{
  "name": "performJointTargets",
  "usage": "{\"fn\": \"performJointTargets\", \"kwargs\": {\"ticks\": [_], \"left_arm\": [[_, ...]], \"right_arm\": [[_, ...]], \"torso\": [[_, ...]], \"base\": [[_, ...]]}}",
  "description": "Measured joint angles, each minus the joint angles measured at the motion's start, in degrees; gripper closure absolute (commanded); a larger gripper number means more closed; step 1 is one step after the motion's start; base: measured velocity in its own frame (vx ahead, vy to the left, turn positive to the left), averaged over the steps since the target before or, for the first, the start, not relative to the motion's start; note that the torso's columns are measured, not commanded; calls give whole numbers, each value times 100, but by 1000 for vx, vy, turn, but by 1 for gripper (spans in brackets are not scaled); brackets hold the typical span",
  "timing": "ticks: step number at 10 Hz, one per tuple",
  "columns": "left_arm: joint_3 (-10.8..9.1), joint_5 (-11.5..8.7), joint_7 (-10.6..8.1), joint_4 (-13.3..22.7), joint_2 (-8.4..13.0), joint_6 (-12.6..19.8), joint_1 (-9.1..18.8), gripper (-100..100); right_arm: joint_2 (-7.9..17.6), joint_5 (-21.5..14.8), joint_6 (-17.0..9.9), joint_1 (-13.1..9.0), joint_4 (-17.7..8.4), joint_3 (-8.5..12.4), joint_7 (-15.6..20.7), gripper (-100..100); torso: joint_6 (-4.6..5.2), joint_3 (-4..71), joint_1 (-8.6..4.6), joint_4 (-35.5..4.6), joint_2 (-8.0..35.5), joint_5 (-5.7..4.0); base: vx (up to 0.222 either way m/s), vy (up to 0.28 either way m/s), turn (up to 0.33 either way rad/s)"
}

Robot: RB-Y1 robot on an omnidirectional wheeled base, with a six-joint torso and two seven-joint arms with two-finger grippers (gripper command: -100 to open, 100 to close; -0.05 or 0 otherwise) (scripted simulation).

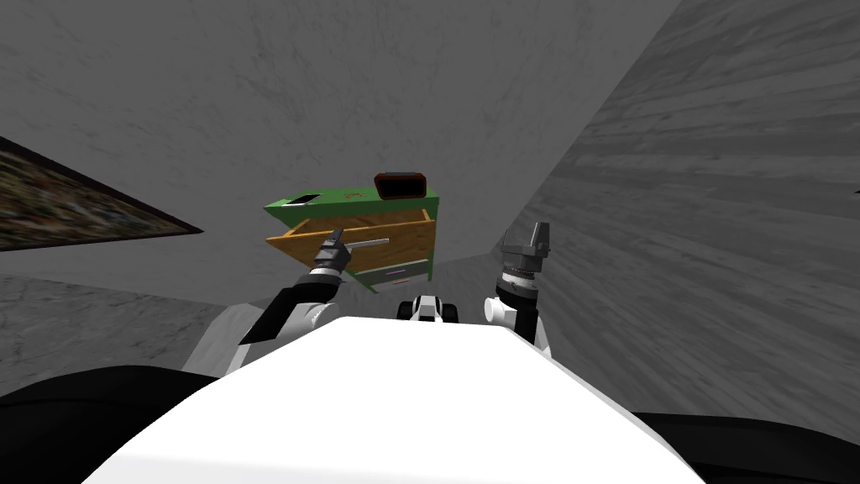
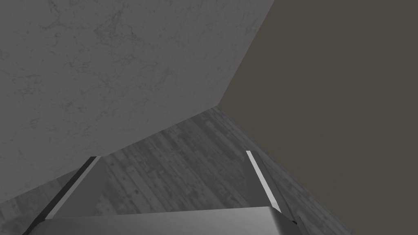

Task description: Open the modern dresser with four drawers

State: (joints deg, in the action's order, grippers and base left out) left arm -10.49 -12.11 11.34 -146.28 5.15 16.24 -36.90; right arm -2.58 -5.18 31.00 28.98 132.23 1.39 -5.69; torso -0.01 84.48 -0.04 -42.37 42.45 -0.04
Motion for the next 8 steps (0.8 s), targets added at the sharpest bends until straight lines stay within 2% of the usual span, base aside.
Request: {"fn": "performJointTargets", "kwargs": {"ticks": [2,3,8], "left_arm": [[-165,-166,-49,-222,88,288,-50,-100],[-175,-175,-55,-229,92,329,-54,0],[-164,-176,-57,-191,88,360,-75,0]], "right_arm": [[0,0,0,0,0,0,0,0],[0,0,0,0,0,0,0,0],[0,0,0,0,0,0,0,0]], "torso": [[-9,-5,-15,-26,20,-26],[-3,-9,-15,-17,20,-16],[1,9,0,4,-13,0]], "base": [[16,-10,-2],[6,0,-1],[0,0,0]]}}
